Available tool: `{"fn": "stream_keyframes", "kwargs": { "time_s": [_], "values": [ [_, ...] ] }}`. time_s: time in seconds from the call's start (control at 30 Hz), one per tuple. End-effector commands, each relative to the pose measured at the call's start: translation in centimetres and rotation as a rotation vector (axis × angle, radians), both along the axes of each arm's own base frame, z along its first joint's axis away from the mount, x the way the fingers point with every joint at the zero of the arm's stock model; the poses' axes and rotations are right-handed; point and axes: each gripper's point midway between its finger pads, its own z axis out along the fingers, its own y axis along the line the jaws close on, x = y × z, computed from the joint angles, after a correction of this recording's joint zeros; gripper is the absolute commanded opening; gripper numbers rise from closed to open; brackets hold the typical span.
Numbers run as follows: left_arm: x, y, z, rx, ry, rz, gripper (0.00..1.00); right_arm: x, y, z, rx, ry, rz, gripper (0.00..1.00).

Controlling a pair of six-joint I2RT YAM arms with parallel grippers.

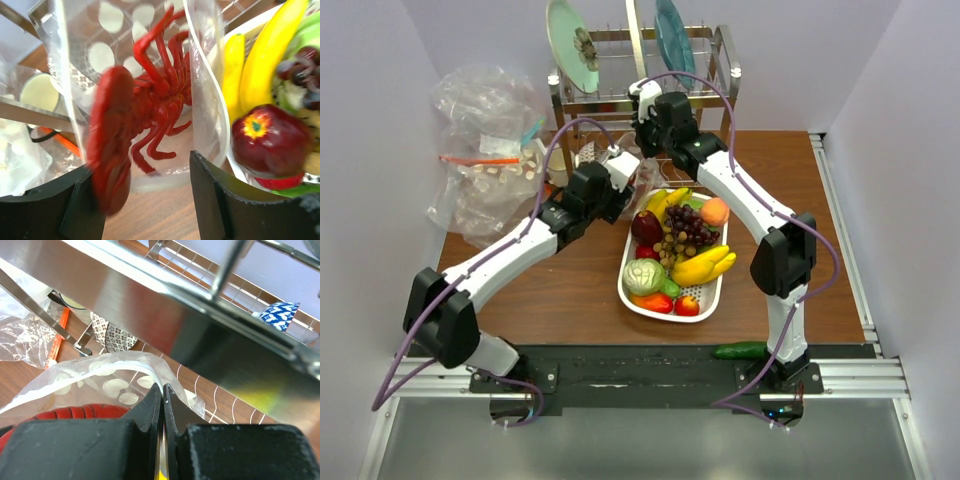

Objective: Place the food in the zip-top bag and seal the zipper
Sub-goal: Adjust the zipper food storage bag at the center of the board.

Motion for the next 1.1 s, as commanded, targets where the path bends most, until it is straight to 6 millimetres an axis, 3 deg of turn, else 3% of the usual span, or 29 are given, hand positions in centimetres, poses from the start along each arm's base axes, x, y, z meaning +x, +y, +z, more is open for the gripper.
{"fn": "stream_keyframes", "kwargs": {
  "time_s": [0.0, 0.13, 0.27, 0.37, 0.57, 0.73, 1.07],
  "values": [
    [-0.5, -0.9, 6.6, -0.108, -0.088, -0.030, 0.65, 0.7, -0.6, 0.9, 0.013, -0.026, -0.024, 0.03],
    [-0.3, -0.6, 9.4, -0.146, -0.138, -0.008, 0.65, 0.6, -0.6, 0.3, 0.016, -0.017, -0.026, 0.03],
    [-0.2, 0.9, 11.5, -0.185, -0.177, 0.083, 0.67, 0.4, -0.3, 0.4, 0.024, -0.012, -0.010, 0.04],
    [0.4, 3.1, 11.2, -0.187, -0.152, 0.194, 0.65, 0.3, -0.2, 0.4, 0.024, -0.008, -0.004, 0.04],
    [0.9, 6.9, 7.6, -0.239, -0.013, 0.329, 0.59, 0.2, -0.2, 0.2, 0.022, -0.003, -0.001, 0.03],
    [1.4, 9.8, 6.8, -0.344, 0.011, 0.392, 0.55, 0.2, -0.3, 0.1, 0.021, -0.001, -0.003, 0.04],
    [2.5, 7.7, 4.6, -0.394, 0.118, 0.283, 0.52, 0.1, -0.3, 0.0, 0.019, 0.000, 0.001, 0.03]
  ]
}}
